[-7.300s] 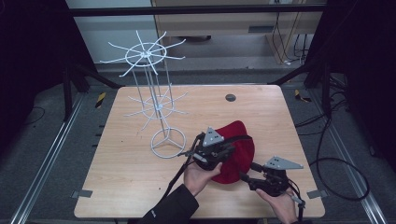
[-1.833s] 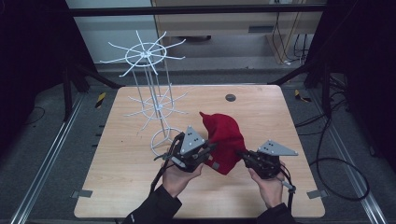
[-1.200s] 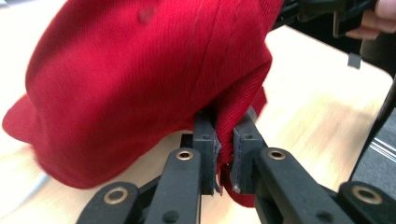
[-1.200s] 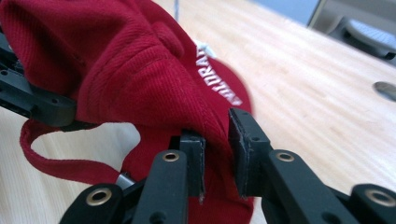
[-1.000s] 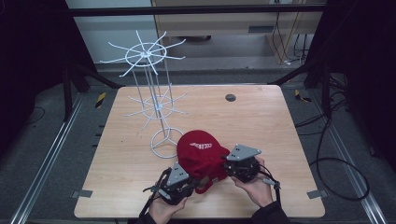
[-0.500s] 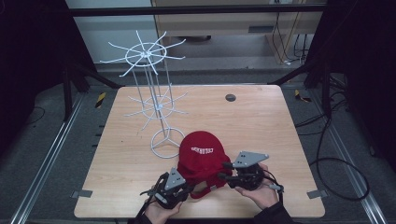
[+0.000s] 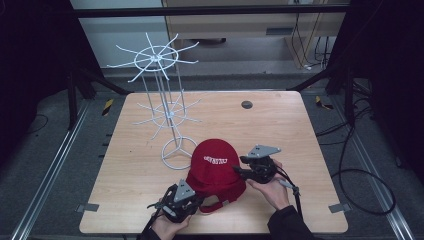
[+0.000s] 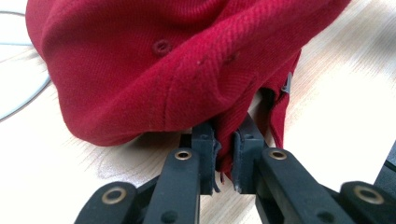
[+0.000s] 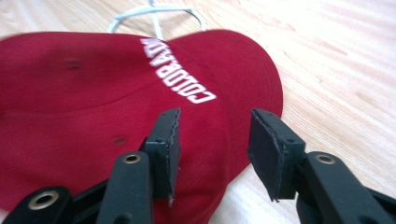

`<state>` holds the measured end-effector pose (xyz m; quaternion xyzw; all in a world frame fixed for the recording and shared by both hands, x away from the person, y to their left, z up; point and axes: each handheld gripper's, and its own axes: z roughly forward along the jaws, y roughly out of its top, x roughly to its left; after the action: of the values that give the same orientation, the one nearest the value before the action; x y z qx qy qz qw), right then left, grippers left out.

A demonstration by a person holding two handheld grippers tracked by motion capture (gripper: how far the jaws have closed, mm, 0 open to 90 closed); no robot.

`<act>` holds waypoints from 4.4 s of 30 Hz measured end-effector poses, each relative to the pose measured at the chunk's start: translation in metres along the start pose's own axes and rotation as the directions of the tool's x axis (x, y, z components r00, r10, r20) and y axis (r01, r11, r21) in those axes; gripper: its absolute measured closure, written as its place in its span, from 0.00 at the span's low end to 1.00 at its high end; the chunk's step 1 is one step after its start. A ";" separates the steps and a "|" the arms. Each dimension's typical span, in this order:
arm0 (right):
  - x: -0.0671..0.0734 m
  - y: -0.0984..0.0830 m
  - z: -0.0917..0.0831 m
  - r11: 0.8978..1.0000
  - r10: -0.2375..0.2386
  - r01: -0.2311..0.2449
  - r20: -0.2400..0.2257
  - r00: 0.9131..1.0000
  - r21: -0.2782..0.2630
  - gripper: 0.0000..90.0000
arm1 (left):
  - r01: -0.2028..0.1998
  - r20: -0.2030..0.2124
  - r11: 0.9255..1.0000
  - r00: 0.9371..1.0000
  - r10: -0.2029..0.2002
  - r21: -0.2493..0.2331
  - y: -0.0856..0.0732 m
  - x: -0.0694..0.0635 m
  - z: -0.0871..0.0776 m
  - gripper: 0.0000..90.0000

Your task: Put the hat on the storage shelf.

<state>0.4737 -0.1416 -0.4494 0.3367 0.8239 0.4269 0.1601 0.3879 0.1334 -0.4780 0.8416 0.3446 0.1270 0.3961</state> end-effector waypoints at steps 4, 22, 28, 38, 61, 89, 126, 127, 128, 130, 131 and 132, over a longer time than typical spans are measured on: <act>-0.007 -0.004 0.017 0.998 0.056 -0.055 -0.022 0.998 0.033 0.65 | 0.000 -0.004 1.000 1.000 0.000 0.000 0.000 0.001 0.001 0.91; -0.008 -0.018 -0.016 0.989 0.125 -0.124 -0.003 0.992 0.086 0.99 | 0.043 -0.057 0.999 0.997 -0.045 -0.029 0.013 0.022 0.002 0.92; -0.004 -0.035 -0.038 0.986 0.136 -0.138 0.019 0.990 0.089 0.99 | 0.045 -0.078 0.999 0.996 -0.046 -0.023 0.030 0.030 0.020 0.92; 0.014 -0.053 -0.051 0.984 0.140 -0.138 -0.007 0.990 0.114 0.98 | 0.063 -0.098 0.998 0.993 -0.062 0.001 0.051 0.037 0.058 0.91; 0.053 -0.002 -0.040 0.996 -0.032 0.028 -0.055 0.998 -0.082 0.59 | 0.089 -0.219 0.992 0.970 -0.108 -0.095 -0.007 0.079 -0.053 0.47; 0.056 0.008 0.000 0.996 0.085 -0.084 0.019 0.996 -0.018 0.91 | 0.180 -0.373 0.979 0.905 -0.205 -0.101 -0.046 0.136 -0.081 0.34; 0.001 0.087 -0.135 0.845 0.263 -0.199 0.060 0.963 -0.496 0.91 | 0.166 -0.376 0.981 0.907 -0.191 -0.097 -0.044 0.137 -0.077 0.30; -0.001 0.092 -0.138 0.837 0.269 -0.203 0.059 0.961 -0.509 0.91 | 0.167 -0.376 0.981 0.907 -0.191 -0.097 -0.044 0.137 -0.077 0.30; -0.002 0.096 -0.141 0.833 0.270 -0.201 0.062 0.961 -0.516 0.91 | 0.167 -0.376 0.981 0.906 -0.192 -0.097 -0.044 0.137 -0.077 0.30; -0.004 0.105 -0.146 0.827 0.269 -0.190 0.076 0.960 -0.529 0.91 | 0.167 -0.376 0.981 0.907 -0.190 -0.094 -0.044 0.137 -0.077 0.30; -0.005 0.107 -0.147 0.826 0.267 -0.184 0.082 0.960 -0.533 0.91 | 0.167 -0.376 0.981 0.907 -0.191 -0.096 -0.044 0.137 -0.077 0.30; -0.005 0.111 -0.149 0.825 0.266 -0.180 0.087 0.960 -0.536 0.91 | 0.167 -0.375 0.981 0.907 -0.190 -0.094 -0.044 0.137 -0.077 0.30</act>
<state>0.4421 -0.1883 -0.2726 0.4073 0.6160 0.6224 0.2594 0.4291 0.2912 -0.4689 0.7532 0.4866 0.2623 0.3564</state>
